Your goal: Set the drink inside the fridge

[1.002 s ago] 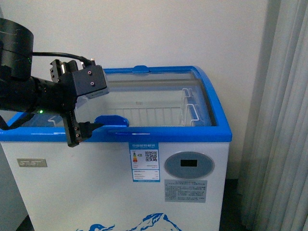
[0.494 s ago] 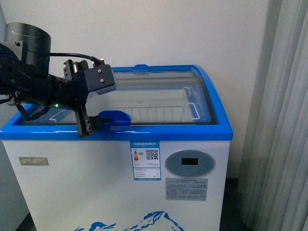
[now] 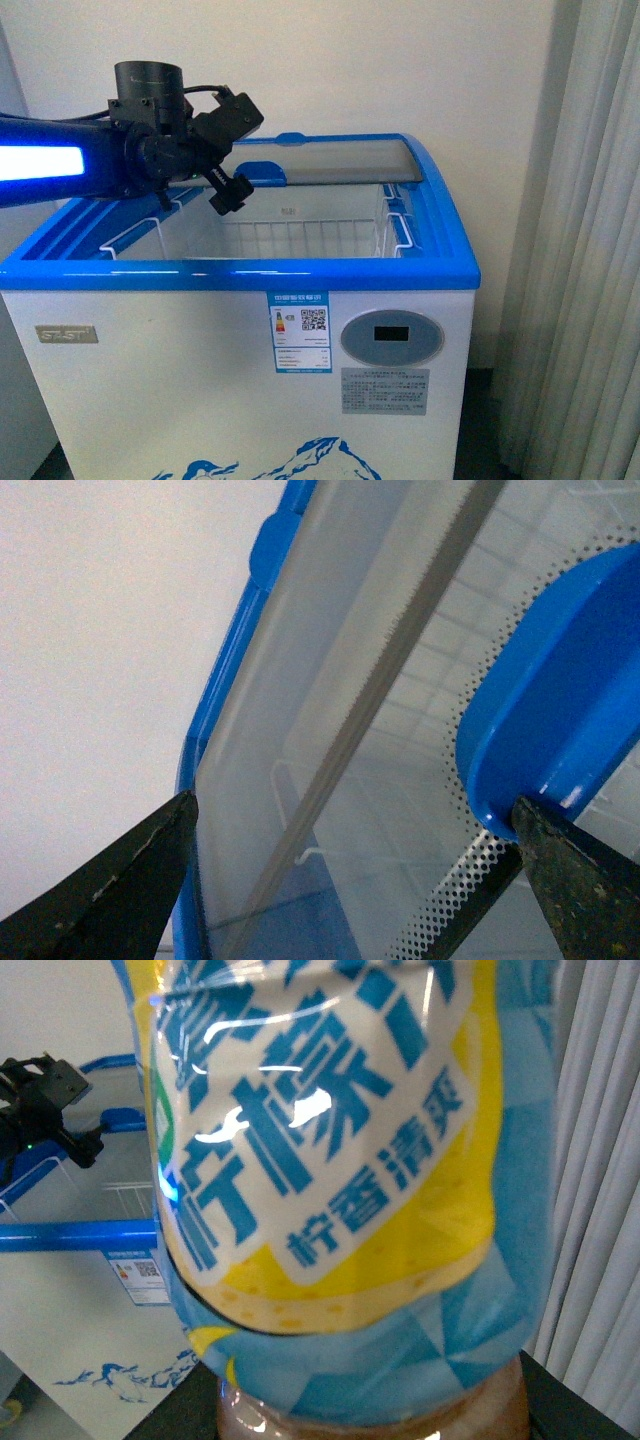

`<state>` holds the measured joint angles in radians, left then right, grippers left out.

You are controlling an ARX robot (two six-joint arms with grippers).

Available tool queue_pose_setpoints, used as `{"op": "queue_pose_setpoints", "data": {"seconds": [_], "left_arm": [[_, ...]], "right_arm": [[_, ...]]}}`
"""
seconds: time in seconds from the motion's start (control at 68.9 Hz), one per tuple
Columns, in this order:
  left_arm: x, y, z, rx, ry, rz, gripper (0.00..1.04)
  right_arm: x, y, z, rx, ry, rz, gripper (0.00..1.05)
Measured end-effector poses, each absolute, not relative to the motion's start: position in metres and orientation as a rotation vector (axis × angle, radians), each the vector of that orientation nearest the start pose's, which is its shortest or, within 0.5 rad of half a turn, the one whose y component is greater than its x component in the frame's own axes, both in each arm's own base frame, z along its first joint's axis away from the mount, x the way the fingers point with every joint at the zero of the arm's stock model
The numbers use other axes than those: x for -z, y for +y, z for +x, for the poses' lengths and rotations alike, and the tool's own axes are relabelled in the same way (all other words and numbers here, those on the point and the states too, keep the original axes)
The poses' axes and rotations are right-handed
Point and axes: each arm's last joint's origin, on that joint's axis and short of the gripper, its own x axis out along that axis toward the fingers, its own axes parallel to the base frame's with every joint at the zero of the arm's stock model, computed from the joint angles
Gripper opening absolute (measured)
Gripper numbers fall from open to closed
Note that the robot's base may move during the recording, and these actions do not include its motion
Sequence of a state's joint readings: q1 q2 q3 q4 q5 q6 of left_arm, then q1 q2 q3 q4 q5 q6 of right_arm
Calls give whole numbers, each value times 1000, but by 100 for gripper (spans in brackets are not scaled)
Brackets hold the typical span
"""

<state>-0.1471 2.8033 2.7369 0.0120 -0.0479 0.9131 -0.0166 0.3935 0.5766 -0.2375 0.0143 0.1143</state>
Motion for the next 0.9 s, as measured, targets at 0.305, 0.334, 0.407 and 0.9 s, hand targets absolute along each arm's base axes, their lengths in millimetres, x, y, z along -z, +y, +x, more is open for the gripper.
{"op": "queue_pose_setpoints", "data": {"seconds": [0.305,0.334,0.407,0.9], "left_arm": [[-297,-50,510,94,141,277,97],[-305,-46,488,110,145,229,97],[-311,-40,432,166,173,133,97],[-197,0,161,5,11,5,39]], "right_arm": [[-303,-2,103,39,52,115,41],[-303,-2,103,38,52,115,41],[-303,-2,103,36,52,115,41],[-311,-12,112,-133,538,-72,41]]}}
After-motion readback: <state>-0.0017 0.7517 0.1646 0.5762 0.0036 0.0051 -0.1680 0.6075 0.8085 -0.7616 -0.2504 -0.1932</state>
